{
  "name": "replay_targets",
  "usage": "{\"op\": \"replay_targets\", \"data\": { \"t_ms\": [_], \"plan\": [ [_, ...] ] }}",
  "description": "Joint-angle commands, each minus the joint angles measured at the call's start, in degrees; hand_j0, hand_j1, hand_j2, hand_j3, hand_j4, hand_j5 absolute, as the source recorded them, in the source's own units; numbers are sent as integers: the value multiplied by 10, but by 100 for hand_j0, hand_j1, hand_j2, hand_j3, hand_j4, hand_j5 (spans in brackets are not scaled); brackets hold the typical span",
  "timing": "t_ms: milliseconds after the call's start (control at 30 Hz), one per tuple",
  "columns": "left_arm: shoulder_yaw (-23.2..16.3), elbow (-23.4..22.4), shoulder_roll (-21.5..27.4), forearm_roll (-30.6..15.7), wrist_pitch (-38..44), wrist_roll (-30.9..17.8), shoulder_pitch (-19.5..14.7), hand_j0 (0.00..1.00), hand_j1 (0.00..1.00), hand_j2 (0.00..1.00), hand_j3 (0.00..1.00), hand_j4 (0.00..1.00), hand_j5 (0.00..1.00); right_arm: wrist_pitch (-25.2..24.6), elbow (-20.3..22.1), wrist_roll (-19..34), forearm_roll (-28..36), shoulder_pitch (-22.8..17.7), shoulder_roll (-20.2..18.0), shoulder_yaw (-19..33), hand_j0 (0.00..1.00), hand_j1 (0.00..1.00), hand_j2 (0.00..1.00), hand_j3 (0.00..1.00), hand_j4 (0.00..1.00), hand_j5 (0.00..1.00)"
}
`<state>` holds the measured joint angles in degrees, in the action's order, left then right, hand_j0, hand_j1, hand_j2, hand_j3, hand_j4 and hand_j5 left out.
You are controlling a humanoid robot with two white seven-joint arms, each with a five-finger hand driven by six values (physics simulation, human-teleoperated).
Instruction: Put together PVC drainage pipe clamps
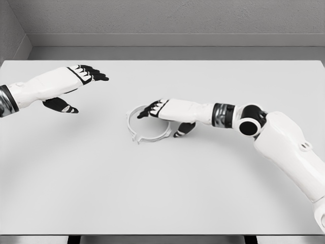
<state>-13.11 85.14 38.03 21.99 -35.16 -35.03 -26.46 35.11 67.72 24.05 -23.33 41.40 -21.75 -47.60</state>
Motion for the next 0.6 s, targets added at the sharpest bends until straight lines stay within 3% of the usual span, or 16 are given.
{"op": "replay_targets", "data": {
  "t_ms": [0,133,567],
  "plan": [
    [1,0,1,-4,2,0,0,100,100,100,100,100,100,-1,-1,0,4,0,2,-5,100,100,100,100,100,100],
    [1,0,2,-4,2,0,0,100,100,100,100,100,100,-1,-19,0,4,2,10,-2,100,100,100,100,100,100],
    [0,8,17,-16,2,0,4,100,100,100,100,100,100,-1,-22,0,4,10,26,-4,100,100,100,100,100,100]
  ]
}}
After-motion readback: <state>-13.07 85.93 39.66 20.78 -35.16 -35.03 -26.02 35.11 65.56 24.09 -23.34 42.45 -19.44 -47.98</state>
